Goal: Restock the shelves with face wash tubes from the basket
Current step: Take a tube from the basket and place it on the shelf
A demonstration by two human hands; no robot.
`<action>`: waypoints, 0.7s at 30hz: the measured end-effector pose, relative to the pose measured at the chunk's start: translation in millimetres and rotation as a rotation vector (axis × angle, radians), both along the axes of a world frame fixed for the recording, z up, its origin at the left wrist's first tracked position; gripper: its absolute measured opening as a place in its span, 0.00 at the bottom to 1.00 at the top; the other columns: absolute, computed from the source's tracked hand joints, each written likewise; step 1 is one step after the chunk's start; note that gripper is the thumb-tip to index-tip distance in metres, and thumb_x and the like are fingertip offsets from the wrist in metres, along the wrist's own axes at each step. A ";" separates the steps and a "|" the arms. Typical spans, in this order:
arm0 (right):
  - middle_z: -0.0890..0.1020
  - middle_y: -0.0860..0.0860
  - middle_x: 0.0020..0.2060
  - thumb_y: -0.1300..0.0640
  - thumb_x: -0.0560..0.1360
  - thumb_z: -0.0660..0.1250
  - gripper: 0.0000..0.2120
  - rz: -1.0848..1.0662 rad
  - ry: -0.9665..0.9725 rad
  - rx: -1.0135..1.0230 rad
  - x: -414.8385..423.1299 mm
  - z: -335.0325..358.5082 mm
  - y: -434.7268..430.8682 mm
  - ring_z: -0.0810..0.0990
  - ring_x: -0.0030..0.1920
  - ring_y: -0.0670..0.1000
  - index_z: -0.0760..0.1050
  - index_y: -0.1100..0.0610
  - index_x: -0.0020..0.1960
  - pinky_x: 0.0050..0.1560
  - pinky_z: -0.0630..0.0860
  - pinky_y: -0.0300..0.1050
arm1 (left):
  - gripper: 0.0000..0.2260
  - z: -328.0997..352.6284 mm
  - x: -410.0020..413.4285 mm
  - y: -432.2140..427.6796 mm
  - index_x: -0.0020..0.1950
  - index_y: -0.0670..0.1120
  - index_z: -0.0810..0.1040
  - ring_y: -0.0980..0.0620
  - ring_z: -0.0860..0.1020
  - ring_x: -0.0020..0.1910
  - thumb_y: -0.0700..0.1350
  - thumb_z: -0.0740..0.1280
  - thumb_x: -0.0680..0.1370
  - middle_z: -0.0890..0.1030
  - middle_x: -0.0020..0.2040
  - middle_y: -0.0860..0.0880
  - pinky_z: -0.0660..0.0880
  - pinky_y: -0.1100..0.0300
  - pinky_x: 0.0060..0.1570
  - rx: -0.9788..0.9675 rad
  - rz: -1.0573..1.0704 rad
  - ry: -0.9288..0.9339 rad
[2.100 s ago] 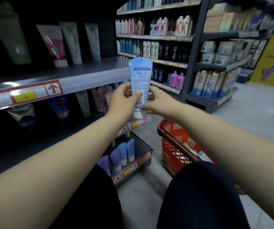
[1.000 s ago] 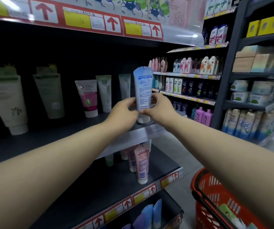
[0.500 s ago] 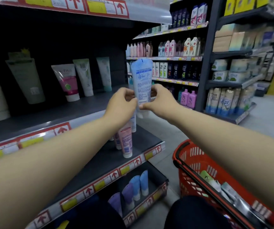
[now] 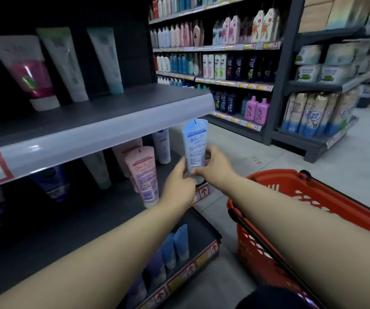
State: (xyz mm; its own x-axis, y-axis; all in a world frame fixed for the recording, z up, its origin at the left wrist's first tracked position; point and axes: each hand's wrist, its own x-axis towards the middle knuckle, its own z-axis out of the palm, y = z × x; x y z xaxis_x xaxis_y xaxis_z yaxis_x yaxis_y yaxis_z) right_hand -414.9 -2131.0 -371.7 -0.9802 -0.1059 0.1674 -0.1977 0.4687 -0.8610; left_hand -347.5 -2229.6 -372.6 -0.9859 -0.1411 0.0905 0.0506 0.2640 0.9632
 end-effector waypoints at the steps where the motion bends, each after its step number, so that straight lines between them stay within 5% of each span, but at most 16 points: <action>1: 0.78 0.53 0.58 0.64 0.64 0.77 0.30 0.003 -0.012 0.005 -10.7 -7.4 -4.9 0.78 0.57 0.52 0.69 0.60 0.62 0.57 0.75 0.47 | 0.28 -7.7 -8.8 -0.4 0.57 0.66 0.74 0.61 0.77 0.53 0.31 0.57 0.75 0.80 0.49 0.65 0.73 0.61 0.59 0.024 0.017 -0.014; 4: 0.78 0.54 0.57 0.62 0.64 0.77 0.30 0.036 -0.024 0.026 -39.6 -25.0 -20.2 0.78 0.57 0.53 0.69 0.61 0.62 0.56 0.75 0.46 | 0.29 -24.7 -33.4 -4.0 0.63 0.61 0.74 0.56 0.77 0.59 0.31 0.57 0.73 0.80 0.57 0.58 0.72 0.54 0.64 0.125 0.065 -0.038; 8: 0.79 0.57 0.59 0.59 0.67 0.75 0.28 0.077 -0.004 0.079 -70.3 -41.3 -40.0 0.78 0.58 0.55 0.69 0.62 0.63 0.50 0.71 0.40 | 0.30 -42.0 -64.7 -16.2 0.71 0.54 0.68 0.58 0.76 0.57 0.29 0.56 0.74 0.78 0.60 0.55 0.72 0.70 0.53 0.183 0.136 -0.108; 12: 0.79 0.58 0.59 0.57 0.69 0.74 0.27 0.090 0.025 0.082 -90.1 -46.8 -60.4 0.77 0.59 0.57 0.69 0.62 0.64 0.57 0.74 0.47 | 0.34 -49.9 -90.0 -26.1 0.75 0.55 0.60 0.50 0.74 0.61 0.35 0.57 0.70 0.74 0.67 0.49 0.70 0.63 0.54 0.153 0.198 -0.146; 15: 0.79 0.58 0.59 0.56 0.70 0.73 0.26 0.098 0.022 0.126 -93.6 -46.2 -65.6 0.77 0.59 0.57 0.69 0.61 0.64 0.54 0.73 0.45 | 0.36 -46.8 -94.5 -27.7 0.76 0.56 0.58 0.47 0.72 0.65 0.39 0.57 0.68 0.72 0.69 0.47 0.68 0.56 0.66 0.062 0.216 -0.193; 19: 0.76 0.60 0.62 0.56 0.72 0.71 0.27 0.126 0.041 0.289 -74.0 -43.8 -45.3 0.74 0.63 0.58 0.66 0.64 0.67 0.56 0.70 0.43 | 0.29 -41.4 -73.1 -20.7 0.76 0.49 0.60 0.48 0.70 0.66 0.33 0.55 0.75 0.72 0.69 0.47 0.64 0.65 0.58 -0.167 0.136 -0.214; 21: 0.73 0.61 0.65 0.56 0.73 0.68 0.28 0.140 0.096 0.395 -54.6 -41.9 -23.0 0.72 0.65 0.58 0.64 0.64 0.69 0.60 0.68 0.43 | 0.28 -40.5 -59.5 -11.0 0.75 0.47 0.62 0.46 0.72 0.65 0.31 0.55 0.75 0.72 0.68 0.46 0.71 0.63 0.55 -0.247 0.056 -0.181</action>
State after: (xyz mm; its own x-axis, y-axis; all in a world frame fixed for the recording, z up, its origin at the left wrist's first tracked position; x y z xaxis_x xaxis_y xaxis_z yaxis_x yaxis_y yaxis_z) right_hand -469.5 -2154.0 -413.6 -0.9338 -0.3107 0.1773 -0.3531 0.7216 -0.5955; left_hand -407.0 -2240.6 -413.1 -0.9804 -0.1914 -0.0474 -0.1371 0.4889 0.8615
